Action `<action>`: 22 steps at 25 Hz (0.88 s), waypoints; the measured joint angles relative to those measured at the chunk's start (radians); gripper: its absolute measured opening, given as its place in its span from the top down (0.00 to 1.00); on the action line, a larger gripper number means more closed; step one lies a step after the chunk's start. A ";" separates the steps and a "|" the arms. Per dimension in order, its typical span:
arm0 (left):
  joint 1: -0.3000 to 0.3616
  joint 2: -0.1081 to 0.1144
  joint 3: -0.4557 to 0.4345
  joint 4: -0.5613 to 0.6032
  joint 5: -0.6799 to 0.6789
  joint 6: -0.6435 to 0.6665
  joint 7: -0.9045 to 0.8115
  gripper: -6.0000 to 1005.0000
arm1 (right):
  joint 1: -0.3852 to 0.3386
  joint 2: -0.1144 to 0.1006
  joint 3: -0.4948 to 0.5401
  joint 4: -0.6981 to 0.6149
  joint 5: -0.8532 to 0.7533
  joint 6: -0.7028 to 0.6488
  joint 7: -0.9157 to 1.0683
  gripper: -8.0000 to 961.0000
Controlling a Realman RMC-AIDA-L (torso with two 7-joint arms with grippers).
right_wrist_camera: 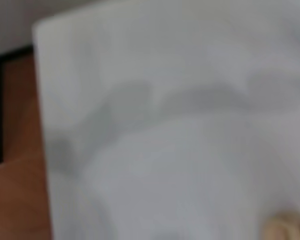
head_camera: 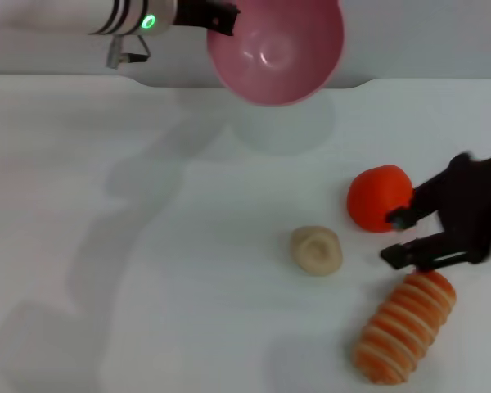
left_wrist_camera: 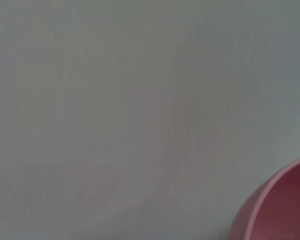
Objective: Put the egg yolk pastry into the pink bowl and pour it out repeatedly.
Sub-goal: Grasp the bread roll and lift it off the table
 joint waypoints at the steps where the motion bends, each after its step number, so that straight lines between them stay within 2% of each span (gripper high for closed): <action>1: 0.000 0.001 -0.006 0.000 0.001 0.010 0.004 0.96 | 0.004 0.004 -0.024 0.053 -0.040 0.039 -0.012 0.52; 6: 0.000 0.002 -0.003 -0.001 0.001 0.033 0.011 0.96 | 0.004 0.003 -0.145 0.269 -0.147 0.273 -0.036 0.52; 10: 0.000 0.002 0.000 -0.001 0.001 0.037 0.011 0.96 | 0.006 0.005 -0.240 0.376 -0.191 0.440 -0.031 0.52; 22: 0.013 -0.004 0.017 0.006 -0.007 0.059 0.012 0.96 | 0.076 0.008 -0.461 0.639 -0.194 0.774 -0.007 0.52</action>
